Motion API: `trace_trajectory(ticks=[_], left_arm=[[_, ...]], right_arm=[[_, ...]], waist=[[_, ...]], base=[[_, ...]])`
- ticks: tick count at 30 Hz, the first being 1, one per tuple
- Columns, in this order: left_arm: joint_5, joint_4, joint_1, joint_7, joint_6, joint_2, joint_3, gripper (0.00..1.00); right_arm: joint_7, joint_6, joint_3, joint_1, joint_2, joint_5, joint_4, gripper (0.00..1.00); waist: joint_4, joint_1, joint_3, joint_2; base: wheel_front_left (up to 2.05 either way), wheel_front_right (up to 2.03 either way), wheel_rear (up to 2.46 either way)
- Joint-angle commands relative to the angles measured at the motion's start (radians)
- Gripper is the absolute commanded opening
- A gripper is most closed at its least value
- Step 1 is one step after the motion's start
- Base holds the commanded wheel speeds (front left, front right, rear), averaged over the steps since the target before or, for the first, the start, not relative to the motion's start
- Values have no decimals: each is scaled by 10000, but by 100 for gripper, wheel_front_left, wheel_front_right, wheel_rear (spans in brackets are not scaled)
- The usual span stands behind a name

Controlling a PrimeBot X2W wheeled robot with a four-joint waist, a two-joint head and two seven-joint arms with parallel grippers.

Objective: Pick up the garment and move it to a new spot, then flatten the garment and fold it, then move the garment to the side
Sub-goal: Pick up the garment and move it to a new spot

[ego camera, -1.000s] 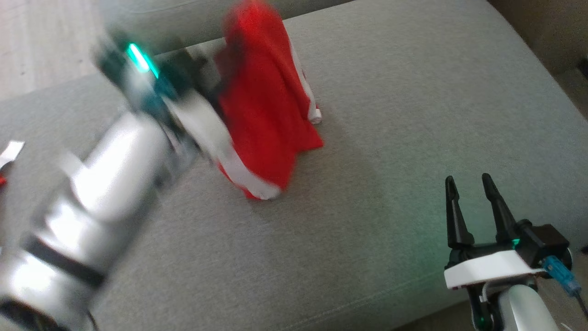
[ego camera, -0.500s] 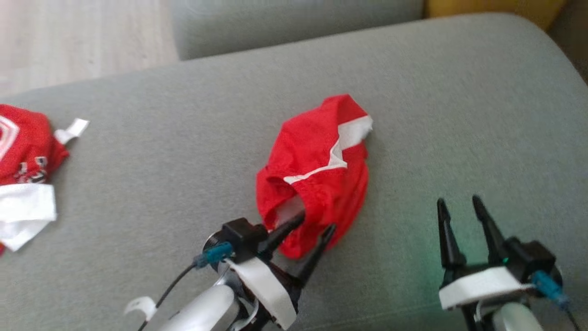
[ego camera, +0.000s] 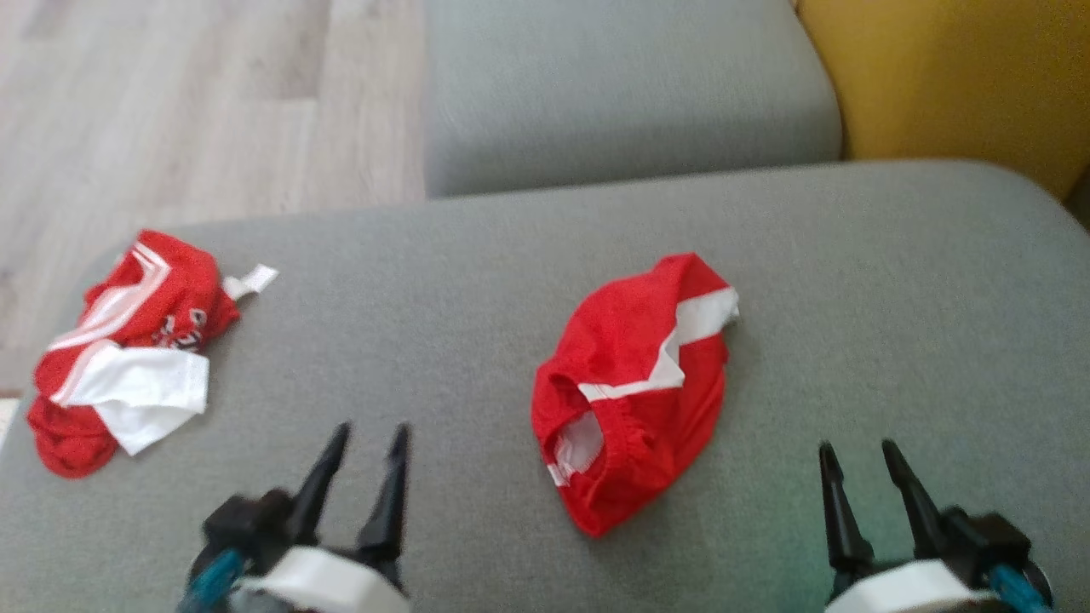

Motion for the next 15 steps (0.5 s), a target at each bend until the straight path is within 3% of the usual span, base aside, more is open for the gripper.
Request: trace_trajectory(ticks=[1,10,15], left_arm=[[213,-420,-258,-123,77,-110,565,100],[2251,-614,1301,-124,582,-582,1709,100],[2666,-667,1895,-124,833,-896,2015,100]], right_arm=[[-26,-9,181,-168,-45,56,-369,100],[-26,-9,184,552,-45,158,-1058,100],[-26,-9,233,829,-45,71,-1305,100]], waist=[[277,0,-310,0],[416,0,-729,0],[388,0,-824,0]], base=[[0,0,0],[0,0,0],[0,0,0]])
